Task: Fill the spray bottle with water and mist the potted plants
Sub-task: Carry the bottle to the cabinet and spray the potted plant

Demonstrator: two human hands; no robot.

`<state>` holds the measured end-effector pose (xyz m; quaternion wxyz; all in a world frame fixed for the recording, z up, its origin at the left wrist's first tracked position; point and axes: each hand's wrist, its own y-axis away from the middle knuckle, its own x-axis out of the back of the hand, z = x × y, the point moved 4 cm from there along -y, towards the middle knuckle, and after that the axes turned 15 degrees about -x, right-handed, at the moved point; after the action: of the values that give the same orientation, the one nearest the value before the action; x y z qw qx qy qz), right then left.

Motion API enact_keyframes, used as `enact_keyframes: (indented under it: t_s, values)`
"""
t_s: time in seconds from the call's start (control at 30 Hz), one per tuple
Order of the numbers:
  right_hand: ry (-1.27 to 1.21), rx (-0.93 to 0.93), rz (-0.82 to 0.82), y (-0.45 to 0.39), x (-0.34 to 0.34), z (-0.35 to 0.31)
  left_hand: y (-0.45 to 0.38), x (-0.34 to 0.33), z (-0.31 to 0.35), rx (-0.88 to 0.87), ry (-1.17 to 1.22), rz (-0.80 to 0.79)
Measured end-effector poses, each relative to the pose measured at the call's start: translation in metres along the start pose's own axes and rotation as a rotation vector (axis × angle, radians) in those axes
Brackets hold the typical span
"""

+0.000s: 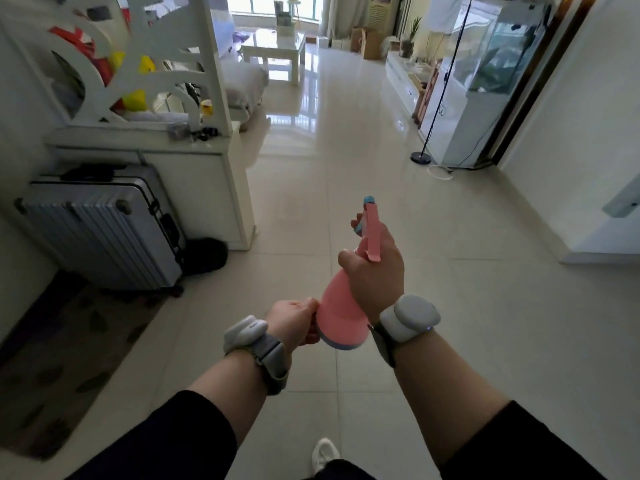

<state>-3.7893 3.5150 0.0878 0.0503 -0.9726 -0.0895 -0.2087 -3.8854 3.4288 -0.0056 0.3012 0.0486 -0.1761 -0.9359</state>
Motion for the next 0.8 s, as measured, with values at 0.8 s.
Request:
enact_keyframes:
  t_s: [0.8]
  values:
    - [0.01,-0.01,0.043,-0.413,-0.177,-0.058,-0.425,0.001,0.172,-0.024,-0.028,-0.005]
